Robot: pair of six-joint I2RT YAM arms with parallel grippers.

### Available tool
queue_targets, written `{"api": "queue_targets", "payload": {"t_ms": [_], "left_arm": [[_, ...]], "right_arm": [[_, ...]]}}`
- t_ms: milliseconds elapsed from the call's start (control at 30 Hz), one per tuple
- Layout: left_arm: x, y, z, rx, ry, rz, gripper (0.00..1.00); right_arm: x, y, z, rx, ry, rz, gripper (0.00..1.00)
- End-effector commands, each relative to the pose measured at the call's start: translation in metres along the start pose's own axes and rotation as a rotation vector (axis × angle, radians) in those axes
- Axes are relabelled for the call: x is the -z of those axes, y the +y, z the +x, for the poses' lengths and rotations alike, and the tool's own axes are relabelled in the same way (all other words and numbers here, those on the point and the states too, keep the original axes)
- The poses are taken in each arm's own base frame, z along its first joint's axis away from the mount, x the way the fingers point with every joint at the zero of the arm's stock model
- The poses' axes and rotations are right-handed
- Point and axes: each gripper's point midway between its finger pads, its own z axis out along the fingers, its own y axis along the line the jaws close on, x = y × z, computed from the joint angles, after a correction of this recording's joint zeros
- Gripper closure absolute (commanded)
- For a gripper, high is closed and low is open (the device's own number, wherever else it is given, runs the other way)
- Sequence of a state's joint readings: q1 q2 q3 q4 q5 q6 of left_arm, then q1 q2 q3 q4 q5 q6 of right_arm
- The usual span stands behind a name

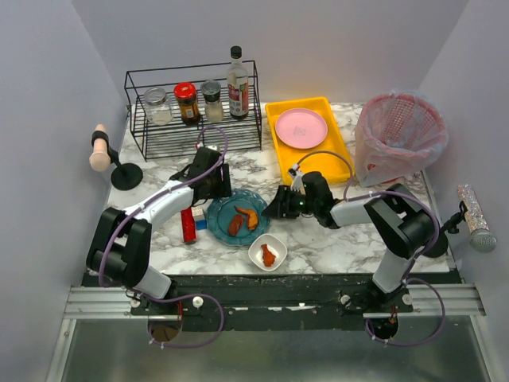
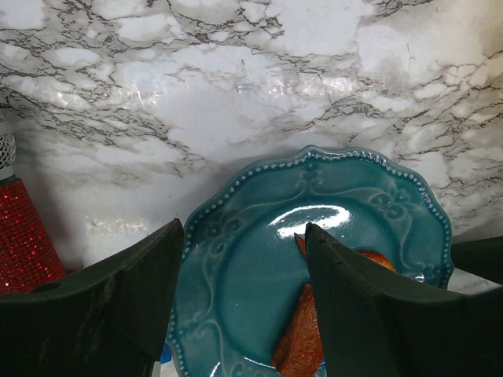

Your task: Clear the kitchen counter

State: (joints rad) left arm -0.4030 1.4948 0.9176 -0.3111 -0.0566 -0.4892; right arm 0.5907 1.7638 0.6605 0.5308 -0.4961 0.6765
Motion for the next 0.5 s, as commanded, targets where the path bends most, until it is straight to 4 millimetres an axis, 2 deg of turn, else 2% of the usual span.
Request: {"api": "queue_targets", "payload": {"t_ms": [0, 467], "left_arm": [[-0.005, 0.002, 0.008, 0.003, 0.009, -0.020, 0.27], [-0.016, -0.003, 0.023, -0.012, 0.052, -0.018, 0.27]], "right_arm": [[-0.005, -0.010, 0.014, -0.029, 0.055, 0.022, 0.39], [-0.020, -0.010, 0.018, -0.047, 0.091, 0.010, 0.46]]}}
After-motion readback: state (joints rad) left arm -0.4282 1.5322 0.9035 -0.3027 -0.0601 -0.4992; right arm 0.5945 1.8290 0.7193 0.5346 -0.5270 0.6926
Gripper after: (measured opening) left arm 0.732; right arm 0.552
